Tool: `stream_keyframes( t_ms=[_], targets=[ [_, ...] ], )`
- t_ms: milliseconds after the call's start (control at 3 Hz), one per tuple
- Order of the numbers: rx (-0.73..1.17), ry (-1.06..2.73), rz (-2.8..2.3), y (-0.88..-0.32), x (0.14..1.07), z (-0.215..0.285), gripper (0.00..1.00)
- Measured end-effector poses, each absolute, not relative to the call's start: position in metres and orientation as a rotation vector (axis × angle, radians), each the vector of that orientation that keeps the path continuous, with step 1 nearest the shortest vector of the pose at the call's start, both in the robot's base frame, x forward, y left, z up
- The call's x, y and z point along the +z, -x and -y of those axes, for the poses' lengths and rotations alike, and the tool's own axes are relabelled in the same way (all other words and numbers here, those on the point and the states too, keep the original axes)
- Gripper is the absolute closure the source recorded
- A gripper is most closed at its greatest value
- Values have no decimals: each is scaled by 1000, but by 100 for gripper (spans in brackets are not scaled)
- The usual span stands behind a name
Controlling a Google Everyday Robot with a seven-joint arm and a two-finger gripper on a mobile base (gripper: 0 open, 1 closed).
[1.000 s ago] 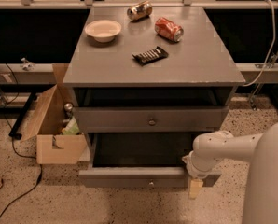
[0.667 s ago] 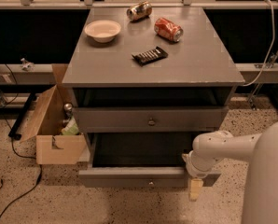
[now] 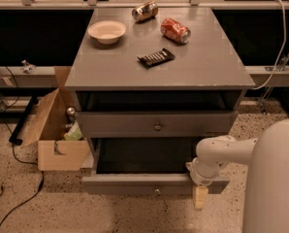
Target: Open middle drawer
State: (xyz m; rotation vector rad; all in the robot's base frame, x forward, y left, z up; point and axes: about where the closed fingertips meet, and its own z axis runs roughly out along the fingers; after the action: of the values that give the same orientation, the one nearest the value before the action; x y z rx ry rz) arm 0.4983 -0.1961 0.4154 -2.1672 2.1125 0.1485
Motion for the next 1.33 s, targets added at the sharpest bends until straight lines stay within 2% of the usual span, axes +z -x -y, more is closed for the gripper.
stream_keyframes(
  t_ms=[333, 1333],
  targets=[
    [191, 2163, -2185, -486, 402, 203, 18],
    [210, 2086, -2301, -462, 402, 218, 88]
  ],
)
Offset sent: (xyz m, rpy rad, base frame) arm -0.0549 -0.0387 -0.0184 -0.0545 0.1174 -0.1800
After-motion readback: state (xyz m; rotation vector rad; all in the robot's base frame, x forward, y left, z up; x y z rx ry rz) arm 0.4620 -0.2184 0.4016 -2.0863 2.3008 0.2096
